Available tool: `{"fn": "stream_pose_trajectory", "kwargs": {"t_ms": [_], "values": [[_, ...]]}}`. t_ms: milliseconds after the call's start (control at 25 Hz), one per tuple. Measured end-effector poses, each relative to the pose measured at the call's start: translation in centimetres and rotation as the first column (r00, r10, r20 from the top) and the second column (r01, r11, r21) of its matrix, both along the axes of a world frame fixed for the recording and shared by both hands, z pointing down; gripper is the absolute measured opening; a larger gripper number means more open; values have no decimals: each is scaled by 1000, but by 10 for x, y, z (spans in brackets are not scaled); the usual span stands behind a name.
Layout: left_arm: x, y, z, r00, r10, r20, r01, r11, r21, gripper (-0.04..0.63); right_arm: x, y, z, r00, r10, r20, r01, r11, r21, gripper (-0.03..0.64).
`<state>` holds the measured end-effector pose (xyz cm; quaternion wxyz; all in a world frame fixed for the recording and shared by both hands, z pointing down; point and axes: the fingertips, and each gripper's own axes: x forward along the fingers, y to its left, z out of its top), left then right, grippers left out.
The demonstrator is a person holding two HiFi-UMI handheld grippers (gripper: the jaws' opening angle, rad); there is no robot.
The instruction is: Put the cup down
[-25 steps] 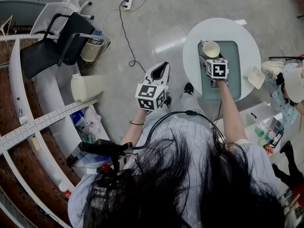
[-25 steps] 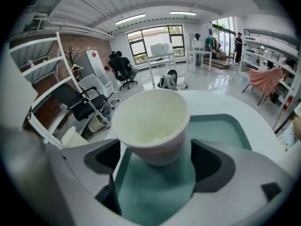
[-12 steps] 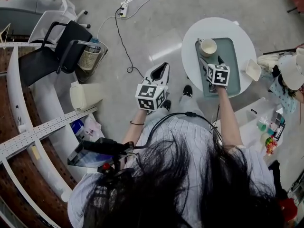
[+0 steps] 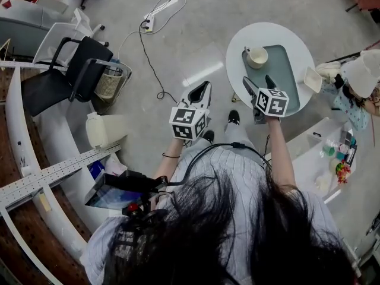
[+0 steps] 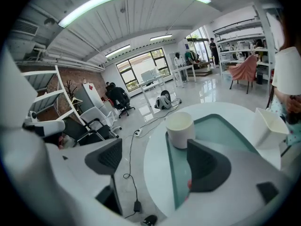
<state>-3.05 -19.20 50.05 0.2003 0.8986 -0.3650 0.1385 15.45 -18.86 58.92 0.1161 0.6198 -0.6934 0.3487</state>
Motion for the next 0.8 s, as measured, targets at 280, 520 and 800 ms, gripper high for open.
{"fn": "stream_pose_trajectory", "kwargs": {"t_ms": [280,520,800], "values": [[-21,19,-8,999,41,-24,-41,999,26,20,-31,20,-31,999,44,14,-44,997,65,439],[-54,42,-11,997,77,-32,-76,996,41,20,-67,45,-55,996,78,41,-82,989,122,436],[-79,67,-14,990,129,-60,-125,991,52,20,-108,82,-69,990,122,72,-133,978,164,433]]}}
